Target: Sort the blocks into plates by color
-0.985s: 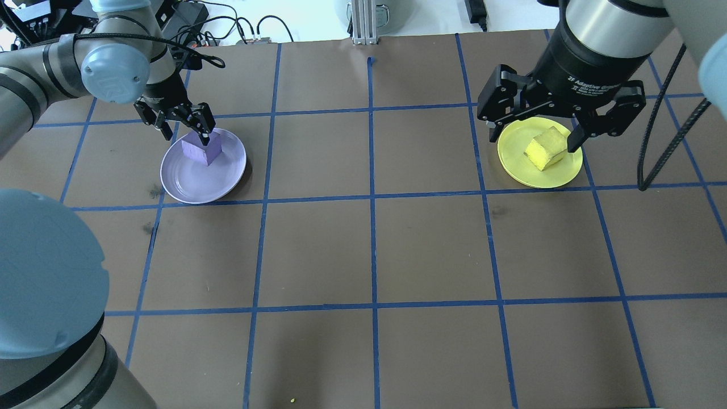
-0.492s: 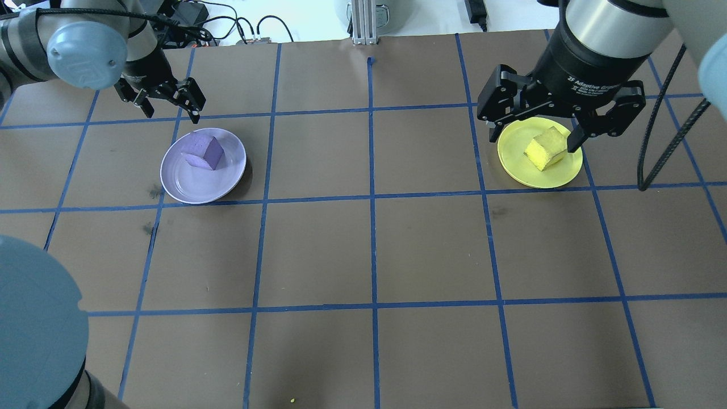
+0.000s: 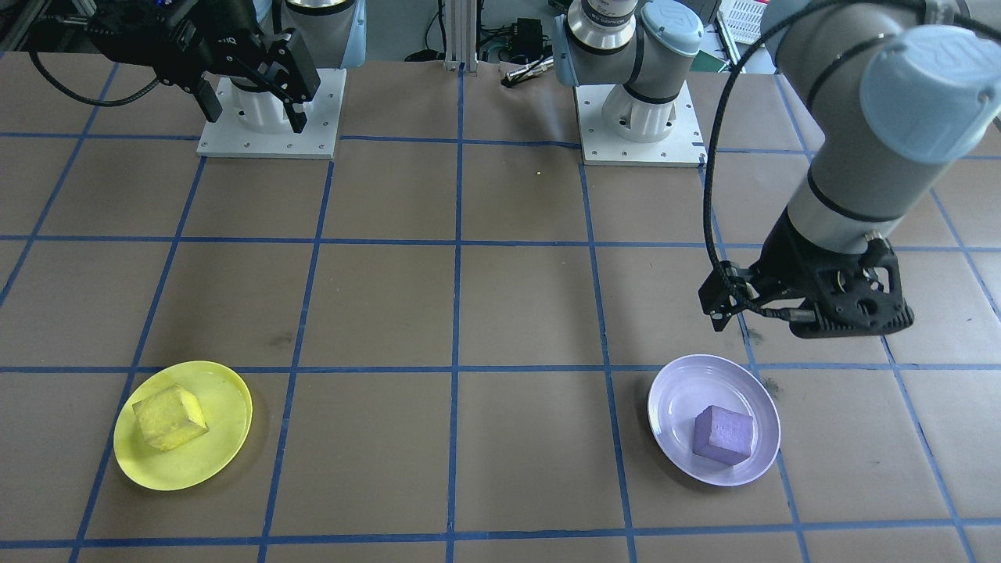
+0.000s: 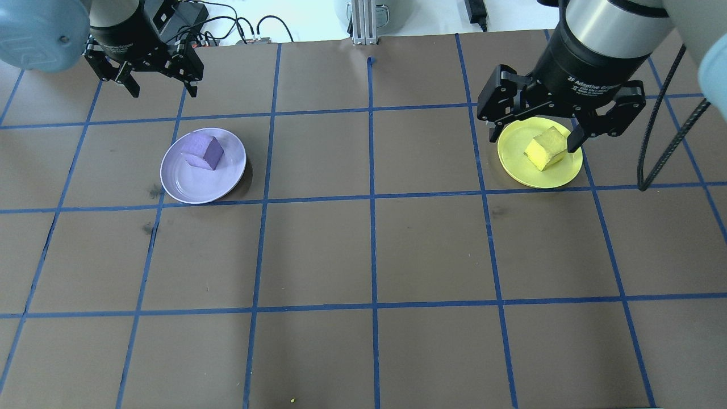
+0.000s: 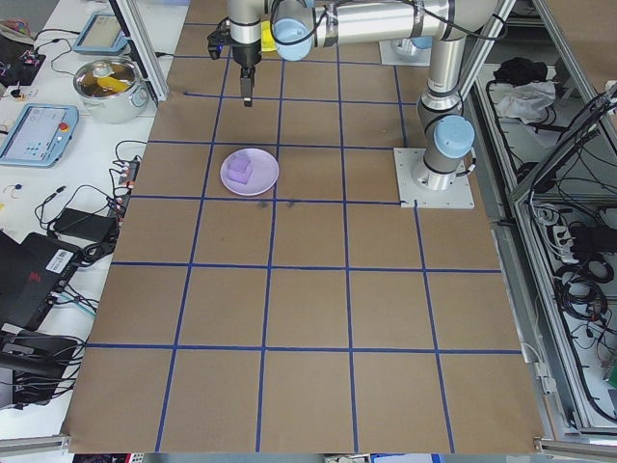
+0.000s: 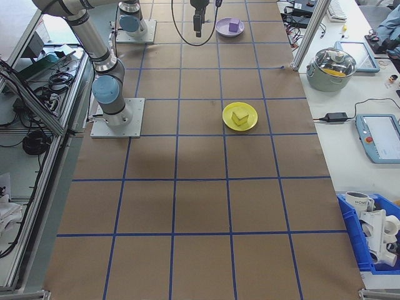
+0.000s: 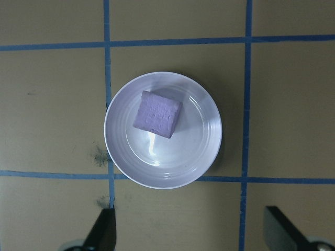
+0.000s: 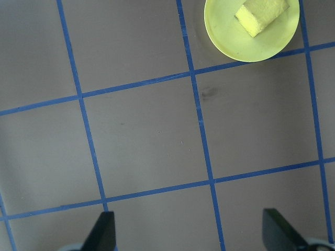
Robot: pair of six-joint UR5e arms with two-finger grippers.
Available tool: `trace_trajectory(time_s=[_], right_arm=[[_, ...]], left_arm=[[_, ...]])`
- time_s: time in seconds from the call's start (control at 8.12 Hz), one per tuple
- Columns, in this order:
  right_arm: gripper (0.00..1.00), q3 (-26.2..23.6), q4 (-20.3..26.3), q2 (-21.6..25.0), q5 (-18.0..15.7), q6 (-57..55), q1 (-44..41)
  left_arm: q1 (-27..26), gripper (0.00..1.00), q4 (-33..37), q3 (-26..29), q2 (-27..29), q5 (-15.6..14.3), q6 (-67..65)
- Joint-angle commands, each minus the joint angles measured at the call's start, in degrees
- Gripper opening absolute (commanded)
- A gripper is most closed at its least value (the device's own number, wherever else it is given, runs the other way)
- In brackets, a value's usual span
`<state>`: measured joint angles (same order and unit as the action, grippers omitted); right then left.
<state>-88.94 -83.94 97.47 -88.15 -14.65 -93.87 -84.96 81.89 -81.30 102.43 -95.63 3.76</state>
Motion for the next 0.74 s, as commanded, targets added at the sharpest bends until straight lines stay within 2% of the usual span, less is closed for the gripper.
trace_trajectory(time_s=[0.0,0.37,0.49,0.62], right_arm=[[1.0,0.09,0.0,0.0,0.0,-0.03,0.0],[1.0,0.0,0.0,0.0,0.0,-0.03,0.0],[1.0,0.0,0.0,0.0,0.0,-0.03,0.0],[1.0,0.0,0.0,0.0,0.0,-0.03,0.0]], left_arm=[[-4.59,1.0,3.01,-0.26,-6.26,0.09,-5.87],[-7.76,1.0,4.6,-0.52,-7.6,0.44,-6.66],[-8.29,1.0,4.6,-0.52,-7.51,2.27,-6.75],[-8.38,1.0,4.6,-0.52,-8.29,2.11,-6.66]])
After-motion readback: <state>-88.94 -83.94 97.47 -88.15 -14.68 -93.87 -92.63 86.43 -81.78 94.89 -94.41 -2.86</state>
